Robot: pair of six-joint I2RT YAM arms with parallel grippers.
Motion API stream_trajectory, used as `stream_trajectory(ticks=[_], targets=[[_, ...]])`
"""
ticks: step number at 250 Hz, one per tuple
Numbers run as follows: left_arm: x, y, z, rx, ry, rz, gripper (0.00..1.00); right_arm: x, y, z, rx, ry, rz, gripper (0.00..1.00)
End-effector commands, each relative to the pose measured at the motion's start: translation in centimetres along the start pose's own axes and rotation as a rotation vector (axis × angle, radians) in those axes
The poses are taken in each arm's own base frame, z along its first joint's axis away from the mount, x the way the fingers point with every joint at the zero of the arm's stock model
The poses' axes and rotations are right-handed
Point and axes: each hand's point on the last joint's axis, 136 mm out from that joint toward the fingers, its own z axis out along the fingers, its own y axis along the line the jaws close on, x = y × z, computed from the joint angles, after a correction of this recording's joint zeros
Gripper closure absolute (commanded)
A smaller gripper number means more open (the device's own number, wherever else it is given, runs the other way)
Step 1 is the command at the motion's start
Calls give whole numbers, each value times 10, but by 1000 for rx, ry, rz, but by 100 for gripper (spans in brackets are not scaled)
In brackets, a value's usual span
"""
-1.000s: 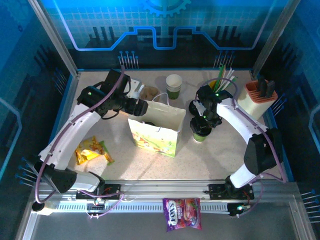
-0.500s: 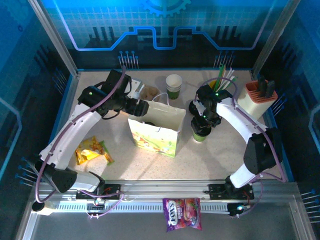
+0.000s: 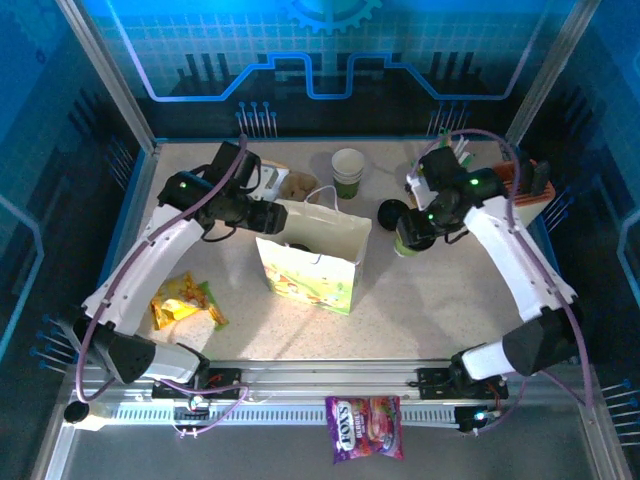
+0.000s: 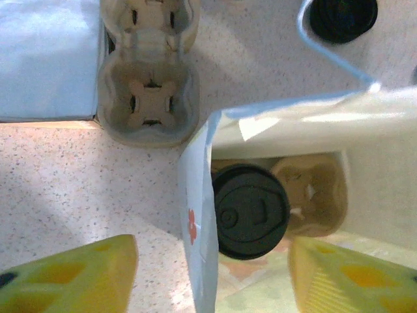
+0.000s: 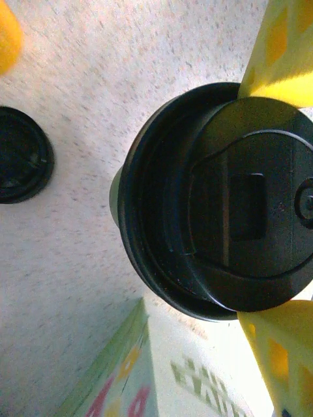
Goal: Pack the takeout coffee
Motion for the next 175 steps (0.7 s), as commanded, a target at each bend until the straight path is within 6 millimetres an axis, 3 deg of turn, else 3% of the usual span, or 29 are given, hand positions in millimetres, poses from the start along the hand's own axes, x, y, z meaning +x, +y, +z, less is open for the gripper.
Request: stream_trajectory(ticks=[1,28,102,175], targets=[[7,-2,7,21,48,-17,50,5,0,-37,-13,-31,-5,40],[6,-4,9,27,60,-9,63,1,0,-59,-8,-80,-8,41],[4,-14,19,64,71,61,87,-2,4,-93,-23,-138,-27,44],[-5,-35,28,169,89,127,93,0,15,-119,-45,-170,-72,46]])
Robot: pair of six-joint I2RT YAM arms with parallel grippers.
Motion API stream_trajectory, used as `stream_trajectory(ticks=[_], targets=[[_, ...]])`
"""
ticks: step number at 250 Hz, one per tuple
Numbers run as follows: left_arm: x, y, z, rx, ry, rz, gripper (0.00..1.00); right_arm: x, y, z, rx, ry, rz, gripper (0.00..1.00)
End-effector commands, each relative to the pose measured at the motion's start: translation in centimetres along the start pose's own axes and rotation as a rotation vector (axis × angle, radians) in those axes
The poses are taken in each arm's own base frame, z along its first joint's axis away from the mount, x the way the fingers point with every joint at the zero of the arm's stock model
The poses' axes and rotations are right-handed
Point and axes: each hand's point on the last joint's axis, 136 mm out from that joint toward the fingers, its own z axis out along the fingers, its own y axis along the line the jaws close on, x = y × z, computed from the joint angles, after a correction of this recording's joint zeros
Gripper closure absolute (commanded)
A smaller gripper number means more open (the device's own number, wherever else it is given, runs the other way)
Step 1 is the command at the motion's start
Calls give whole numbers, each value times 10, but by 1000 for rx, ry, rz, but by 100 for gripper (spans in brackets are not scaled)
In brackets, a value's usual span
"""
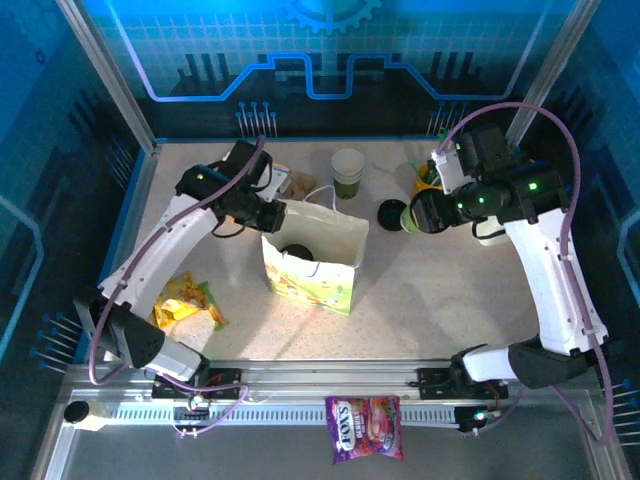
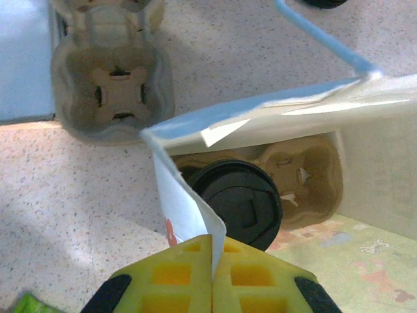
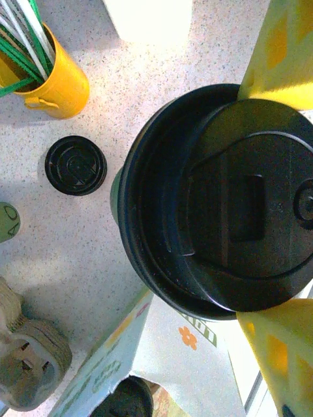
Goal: Pack the takeout coffee
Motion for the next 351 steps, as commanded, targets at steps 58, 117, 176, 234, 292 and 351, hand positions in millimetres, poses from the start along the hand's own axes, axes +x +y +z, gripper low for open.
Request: stream_trajectory(ticks=[58,117,176,234,292,351], targets=[[-15,-35,3,166,9,88,93,0,27,-37,-78,-42,-89,47],[-17,-28,1,123,-5,78,77,-9,44,-53,-105,-81,-162,48],[-9,-20,-8,73,-15,61,72,-20,70,-64,-178,-128,-243,49],[-6,-20,-8,76,-16,54,82,-16,111,-58,-310,-86,-357,49],[-8,-21,-7,81,-21,60,90,-8,125,-31,-309,27,-416,50],[-9,-18,-4,70,-17,69,95,6,125,-11,-282,129,-428,51]])
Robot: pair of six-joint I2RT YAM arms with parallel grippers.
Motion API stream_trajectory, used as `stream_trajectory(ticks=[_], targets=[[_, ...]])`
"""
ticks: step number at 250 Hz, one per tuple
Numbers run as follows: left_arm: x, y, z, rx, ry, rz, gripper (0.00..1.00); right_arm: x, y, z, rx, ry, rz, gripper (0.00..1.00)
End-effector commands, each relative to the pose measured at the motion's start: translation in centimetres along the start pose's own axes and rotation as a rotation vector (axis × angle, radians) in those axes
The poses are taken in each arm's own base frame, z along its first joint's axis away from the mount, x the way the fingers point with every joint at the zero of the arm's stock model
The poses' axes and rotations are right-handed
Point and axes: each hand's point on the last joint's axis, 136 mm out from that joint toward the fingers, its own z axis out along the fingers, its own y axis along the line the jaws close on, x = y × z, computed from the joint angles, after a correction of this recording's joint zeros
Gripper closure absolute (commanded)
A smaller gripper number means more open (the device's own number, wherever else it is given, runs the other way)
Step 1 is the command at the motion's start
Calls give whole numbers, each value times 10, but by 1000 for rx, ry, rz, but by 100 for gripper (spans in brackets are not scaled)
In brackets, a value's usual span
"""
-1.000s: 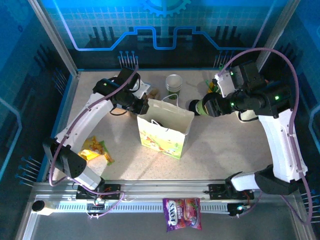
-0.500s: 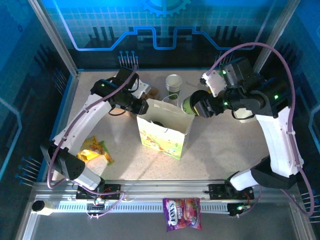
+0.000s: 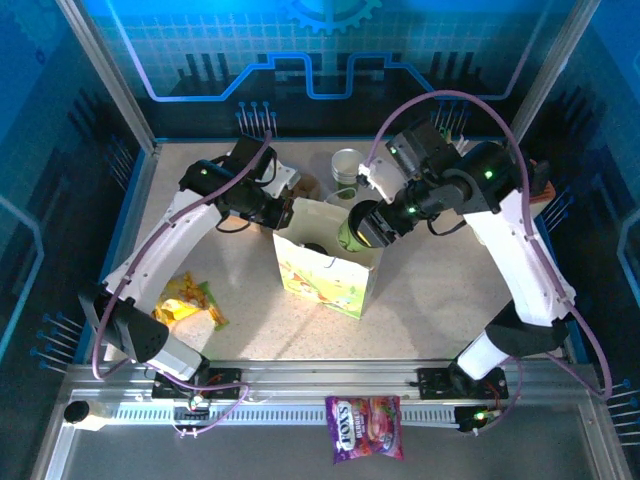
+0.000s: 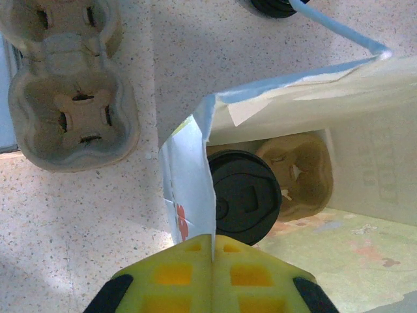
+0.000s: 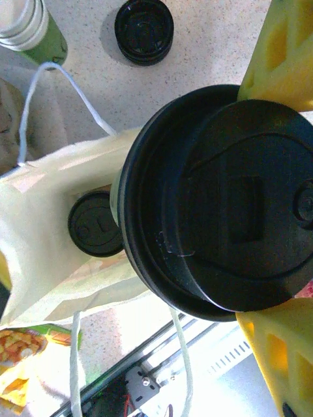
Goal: Pack the takeout coffee
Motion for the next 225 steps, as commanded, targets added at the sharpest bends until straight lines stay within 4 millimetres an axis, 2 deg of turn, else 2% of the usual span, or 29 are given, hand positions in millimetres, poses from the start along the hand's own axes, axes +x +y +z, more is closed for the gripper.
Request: stream_trajectory(ticks=[1,43,95,136,175,225], targets=[[2,0,0,-7,2,19,95,19,6,6,-8,86,-18,51],[-3,1,-2,-9,-11,28,96,26,17,10,-52,120,-35,52],[-9,2,0,-18,-7,36,96,25,38,15,-120,130,-80,52],[-9,3,1,-20,-5,40,95,20,43,18,-142,127,-87,52],[-11,3,2,-17,-8,40,94,14,38,20,-111,119,-87,53],[-12,1,4,-5,-6,40,95,13,19,23,-19,134,-72,53]])
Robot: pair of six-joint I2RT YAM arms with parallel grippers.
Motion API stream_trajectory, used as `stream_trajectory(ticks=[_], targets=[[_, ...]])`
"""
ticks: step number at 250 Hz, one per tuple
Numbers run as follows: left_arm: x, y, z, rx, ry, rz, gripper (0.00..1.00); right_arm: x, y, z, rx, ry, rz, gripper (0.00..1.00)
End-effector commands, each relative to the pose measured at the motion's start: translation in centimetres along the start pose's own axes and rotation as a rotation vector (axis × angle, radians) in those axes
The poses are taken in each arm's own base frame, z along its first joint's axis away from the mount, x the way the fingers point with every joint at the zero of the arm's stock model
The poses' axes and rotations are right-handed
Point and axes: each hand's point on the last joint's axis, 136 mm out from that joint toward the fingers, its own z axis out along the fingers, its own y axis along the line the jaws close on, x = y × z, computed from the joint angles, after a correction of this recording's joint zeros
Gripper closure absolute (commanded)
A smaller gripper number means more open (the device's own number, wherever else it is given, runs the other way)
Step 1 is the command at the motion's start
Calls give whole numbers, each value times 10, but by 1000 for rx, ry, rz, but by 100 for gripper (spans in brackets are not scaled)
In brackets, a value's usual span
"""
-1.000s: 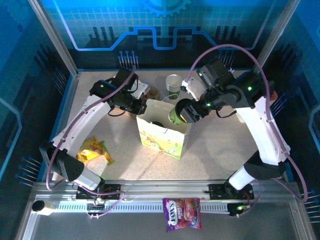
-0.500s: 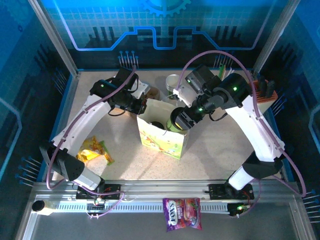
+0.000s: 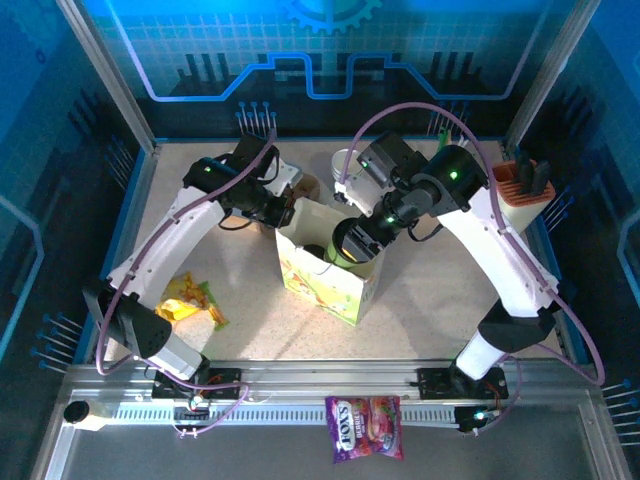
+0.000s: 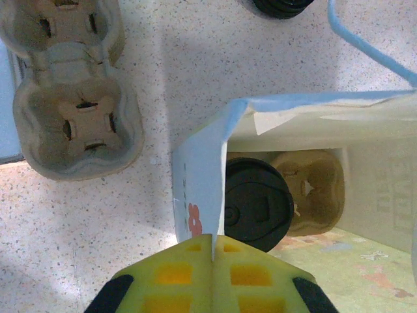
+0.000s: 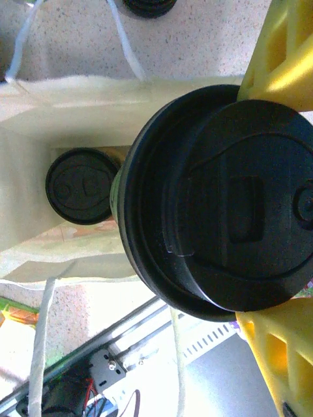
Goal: Pack the takeout coffee
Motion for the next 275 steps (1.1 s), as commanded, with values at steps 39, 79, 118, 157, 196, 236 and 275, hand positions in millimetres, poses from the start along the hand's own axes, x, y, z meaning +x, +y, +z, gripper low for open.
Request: stream_trajectory(ticks=[39,79,118,157,196,236,275], targets=[[-5,-1,1,6,-6,19,97,17,-13,5,72,97,5,53],[-5,-1,3,11,-1,16,99,18,-16,12,85,124,-7,54],[-6,-2,3,15,-4,15,100,19,-17,20,96,151,-21,54],[-5,-2,4,14,-2,15,100,19,-20,25,107,168,-23,55],[-6,-3,2,17,-5,18,100,20,-20,27,111,182,-31,55],[-5,-4,1,24,-8,20,100,24,-23,35,138,221,-56,56],[-5,-5,1,26,-7,21,100,25,-23,41,143,239,-68,56]])
